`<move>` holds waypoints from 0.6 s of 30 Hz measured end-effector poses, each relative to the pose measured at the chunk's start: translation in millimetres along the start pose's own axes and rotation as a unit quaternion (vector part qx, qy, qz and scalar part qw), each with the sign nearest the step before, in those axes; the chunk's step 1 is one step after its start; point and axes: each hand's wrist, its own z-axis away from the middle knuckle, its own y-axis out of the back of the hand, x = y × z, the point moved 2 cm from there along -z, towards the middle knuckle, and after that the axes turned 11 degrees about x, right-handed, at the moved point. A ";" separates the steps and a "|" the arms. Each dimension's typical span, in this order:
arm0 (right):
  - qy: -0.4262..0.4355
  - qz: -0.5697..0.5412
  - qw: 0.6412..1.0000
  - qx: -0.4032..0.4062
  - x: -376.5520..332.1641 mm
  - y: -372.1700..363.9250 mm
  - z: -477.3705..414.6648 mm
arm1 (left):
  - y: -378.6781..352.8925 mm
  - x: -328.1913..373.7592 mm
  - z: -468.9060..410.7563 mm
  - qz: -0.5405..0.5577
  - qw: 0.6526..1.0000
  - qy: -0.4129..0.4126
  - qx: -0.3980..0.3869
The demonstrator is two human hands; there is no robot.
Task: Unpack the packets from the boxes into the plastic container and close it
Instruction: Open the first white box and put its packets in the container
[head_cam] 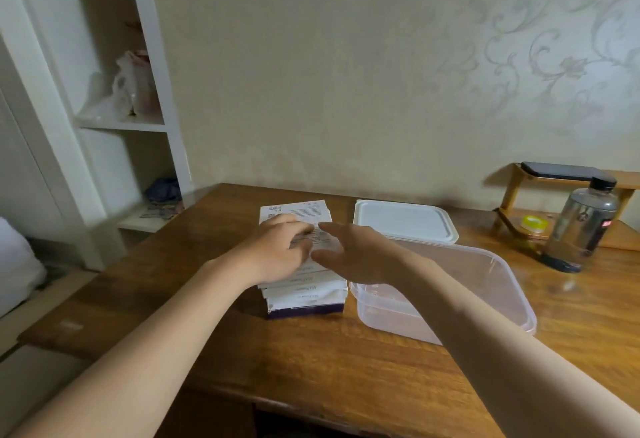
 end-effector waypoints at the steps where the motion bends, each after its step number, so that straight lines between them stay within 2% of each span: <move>1: 0.003 -0.002 1.000 0.001 0.4 0.2 -0.4 | 0.3 -0.3 0.0 0.001 1.000 0.001 0.002; 10: 0.009 0.008 1.000 -0.006 -3.8 3.7 6.8 | 6.7 5.2 -10.0 0.054 0.996 0.041 0.049; 14: 0.009 -0.004 0.999 0.034 -4.1 16.1 10.4 | 15.6 10.1 -12.7 0.092 0.991 0.061 0.073; 18: 0.012 -0.073 0.994 0.084 4.8 22.3 10.5 | 16.4 14.5 -14.2 0.125 0.987 0.060 0.083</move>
